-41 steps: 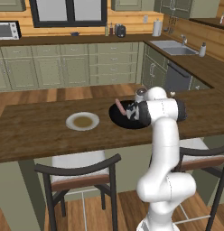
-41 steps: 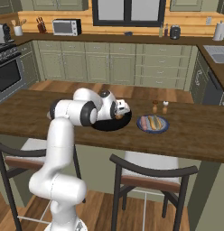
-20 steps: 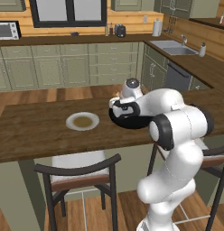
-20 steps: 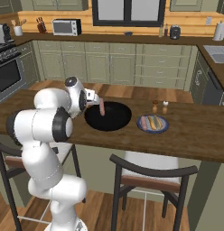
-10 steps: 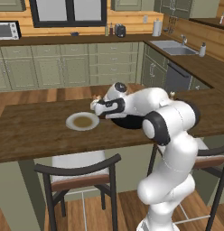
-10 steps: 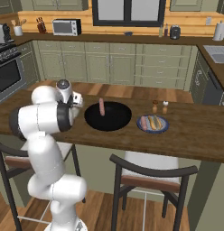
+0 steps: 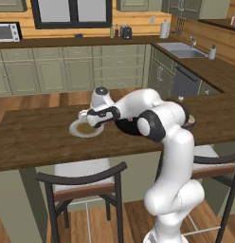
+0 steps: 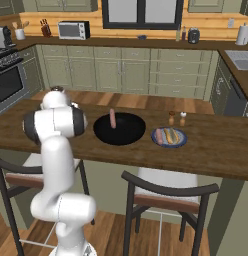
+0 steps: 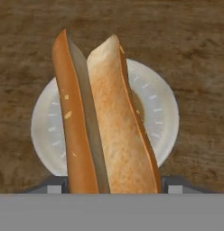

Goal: Place one bun and one sausage from the bowl on each plate.

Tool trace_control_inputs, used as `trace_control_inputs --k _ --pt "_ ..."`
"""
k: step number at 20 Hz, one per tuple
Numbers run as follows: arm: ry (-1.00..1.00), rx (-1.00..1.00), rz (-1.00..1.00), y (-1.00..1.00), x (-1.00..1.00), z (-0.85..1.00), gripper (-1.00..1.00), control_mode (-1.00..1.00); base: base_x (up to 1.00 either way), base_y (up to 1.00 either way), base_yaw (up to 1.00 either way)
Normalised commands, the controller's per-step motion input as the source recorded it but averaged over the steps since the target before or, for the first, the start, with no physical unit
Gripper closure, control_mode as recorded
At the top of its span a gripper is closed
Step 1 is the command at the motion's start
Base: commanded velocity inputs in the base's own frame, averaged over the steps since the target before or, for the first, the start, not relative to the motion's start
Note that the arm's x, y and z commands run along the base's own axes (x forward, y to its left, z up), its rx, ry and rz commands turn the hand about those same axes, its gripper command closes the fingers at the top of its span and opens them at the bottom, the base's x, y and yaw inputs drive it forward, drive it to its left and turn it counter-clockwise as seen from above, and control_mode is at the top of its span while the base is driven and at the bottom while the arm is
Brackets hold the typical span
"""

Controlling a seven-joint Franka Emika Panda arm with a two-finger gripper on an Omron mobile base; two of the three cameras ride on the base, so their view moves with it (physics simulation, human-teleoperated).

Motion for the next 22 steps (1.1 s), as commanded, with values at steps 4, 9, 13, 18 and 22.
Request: trace_control_inputs --k 4,9,13,18,22 --pt "0.0 -0.06 0.0 0.5 0.33 -0.41 1.0 -1.0 0.0 0.0 0.0" --pt "0.0 -0.03 0.0 0.22 0.11 -0.43 1.0 -1.0 0.0 0.0 0.0" --pt "0.0 0.0 0.0 -0.15 0.0 -0.37 1.0 -1.0 0.0 0.0 0.0" --pt "-0.01 0.01 0.0 -0.27 0.17 -0.02 1.0 -1.0 0.0 0.0 0.0" --pt "0.0 0.0 0.0 -0.01 0.16 0.0 1.0 -1.0 0.0 0.0 0.0"
